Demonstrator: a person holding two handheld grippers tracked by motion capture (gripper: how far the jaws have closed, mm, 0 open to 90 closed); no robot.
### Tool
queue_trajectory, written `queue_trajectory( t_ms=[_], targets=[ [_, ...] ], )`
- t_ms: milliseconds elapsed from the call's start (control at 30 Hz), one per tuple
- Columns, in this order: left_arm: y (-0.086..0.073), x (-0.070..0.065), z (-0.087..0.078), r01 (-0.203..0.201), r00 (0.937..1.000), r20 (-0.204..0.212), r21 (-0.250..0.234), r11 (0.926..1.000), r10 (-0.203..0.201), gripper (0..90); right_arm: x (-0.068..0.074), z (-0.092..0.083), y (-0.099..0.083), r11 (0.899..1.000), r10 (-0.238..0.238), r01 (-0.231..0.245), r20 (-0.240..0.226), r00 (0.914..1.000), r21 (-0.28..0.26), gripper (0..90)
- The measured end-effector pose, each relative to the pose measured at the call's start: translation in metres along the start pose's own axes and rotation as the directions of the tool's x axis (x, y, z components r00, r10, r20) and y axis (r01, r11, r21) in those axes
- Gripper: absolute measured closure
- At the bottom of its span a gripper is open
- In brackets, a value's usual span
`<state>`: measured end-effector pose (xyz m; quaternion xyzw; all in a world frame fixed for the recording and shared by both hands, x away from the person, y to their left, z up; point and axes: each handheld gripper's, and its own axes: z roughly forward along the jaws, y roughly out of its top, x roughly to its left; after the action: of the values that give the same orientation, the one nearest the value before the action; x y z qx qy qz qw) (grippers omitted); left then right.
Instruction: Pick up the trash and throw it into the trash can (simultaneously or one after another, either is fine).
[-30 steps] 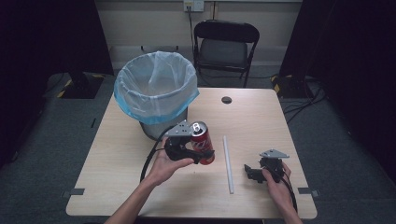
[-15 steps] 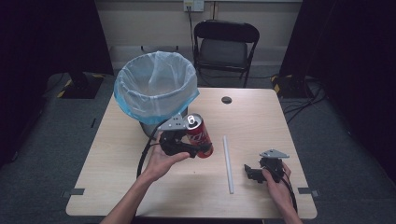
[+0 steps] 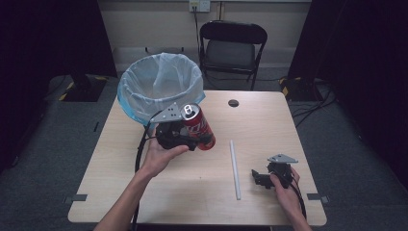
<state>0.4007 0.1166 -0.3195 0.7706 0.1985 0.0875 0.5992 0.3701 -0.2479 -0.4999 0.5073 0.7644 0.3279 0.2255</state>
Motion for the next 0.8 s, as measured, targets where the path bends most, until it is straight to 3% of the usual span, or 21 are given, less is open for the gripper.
queue_trajectory(
  t_ms=[367, 800],
  targets=[
    [0.021, 0.01, -0.012, 0.001, 0.9999, -0.017, -0.035, 0.9994, -0.002, 34.2, 0.0, 0.0, 0.0, 1.0, -0.001, 0.001, 0.0, 1.0, 0.0, 9.7],
    [0.054, 0.014, -0.028, -0.034, 0.9988, -0.038, -0.093, 0.9951, 0.03, 34.1, 0.0, 0.0, 0.0, 1.0, 0.0, 0.0, 0.0, 1.0, 0.0, 9.7]
  ],
)
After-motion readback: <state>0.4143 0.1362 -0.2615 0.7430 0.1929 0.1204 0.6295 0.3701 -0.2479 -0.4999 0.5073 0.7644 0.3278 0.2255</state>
